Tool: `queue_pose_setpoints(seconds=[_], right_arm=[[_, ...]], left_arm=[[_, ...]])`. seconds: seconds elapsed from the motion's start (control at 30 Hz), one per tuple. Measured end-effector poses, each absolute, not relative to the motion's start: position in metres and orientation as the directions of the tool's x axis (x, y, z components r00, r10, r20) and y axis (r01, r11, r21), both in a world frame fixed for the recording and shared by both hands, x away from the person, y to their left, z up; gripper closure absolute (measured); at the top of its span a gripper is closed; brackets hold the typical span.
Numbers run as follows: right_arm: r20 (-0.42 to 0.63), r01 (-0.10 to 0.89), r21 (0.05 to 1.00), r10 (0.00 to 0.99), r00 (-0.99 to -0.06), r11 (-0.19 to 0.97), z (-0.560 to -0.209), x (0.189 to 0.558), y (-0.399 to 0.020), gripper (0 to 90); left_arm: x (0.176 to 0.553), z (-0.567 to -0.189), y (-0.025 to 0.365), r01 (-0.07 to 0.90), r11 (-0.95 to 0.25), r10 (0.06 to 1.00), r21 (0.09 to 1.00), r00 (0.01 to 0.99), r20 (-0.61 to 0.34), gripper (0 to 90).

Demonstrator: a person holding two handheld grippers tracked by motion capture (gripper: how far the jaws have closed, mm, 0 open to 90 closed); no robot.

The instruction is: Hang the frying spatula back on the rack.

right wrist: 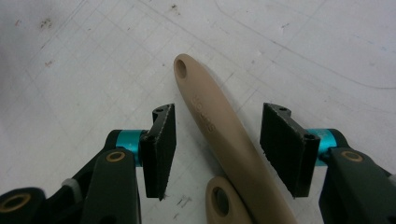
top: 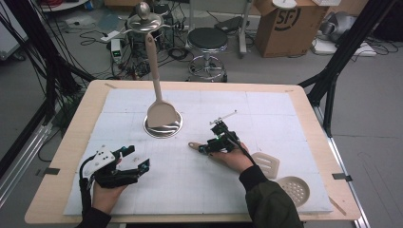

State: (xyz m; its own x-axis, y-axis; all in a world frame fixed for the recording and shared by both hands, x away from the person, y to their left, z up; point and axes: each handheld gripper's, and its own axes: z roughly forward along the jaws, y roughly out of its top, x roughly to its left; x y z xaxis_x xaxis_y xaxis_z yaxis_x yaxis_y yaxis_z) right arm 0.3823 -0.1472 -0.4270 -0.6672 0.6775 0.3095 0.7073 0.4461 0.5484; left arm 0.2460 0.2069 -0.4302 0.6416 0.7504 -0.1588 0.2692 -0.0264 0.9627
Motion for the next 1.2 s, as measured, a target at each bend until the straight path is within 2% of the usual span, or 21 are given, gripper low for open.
queue_pose_setpoints(seconds=[0.27,0.4,0.53,0.7,0.9,1.07,1.2], right_arm=[[0.267,0.671,0.549,0.657,-0.705,0.497,-0.432,0.381,-0.139,45.9],[0.162,0.607,0.551,0.641,-0.751,0.572,-0.433,0.376,-0.132,47.2],[0.12,0.575,0.55,0.625,-0.772,0.605,-0.433,0.374,-0.13,49.7],[0.009,0.487,0.547,0.577,-0.817,0.681,-0.434,0.368,-0.125,50.7],[-0.008,0.453,0.554,0.548,-0.837,0.699,-0.434,0.369,-0.125,52.8],[-0.01,0.438,0.555,0.532,-0.847,0.707,-0.434,0.371,-0.126,61.2],[-0.025,0.406,0.557,0.503,-0.864,0.725,-0.434,0.372,-0.127,62.3]], left_arm=[[0.246,-0.43,0.207,0.265,-0.026,0.751,0.964,0.642,-0.156,20.0],[0.246,-0.43,0.207,0.269,-0.025,0.749,0.963,0.643,-0.16,20.0],[0.246,-0.43,0.206,0.267,-0.031,0.75,0.963,0.643,-0.154,20.0],[0.246,-0.43,0.206,0.267,-0.033,0.751,0.963,0.643,-0.153,20.0],[0.246,-0.43,0.205,0.269,-0.026,0.751,0.963,0.642,-0.159,20.0],[0.246,-0.43,0.206,0.267,-0.029,0.752,0.963,0.641,-0.155,20.0],[0.246,-0.43,0.206,0.267,-0.028,0.752,0.963,0.641,-0.155,20.0]])
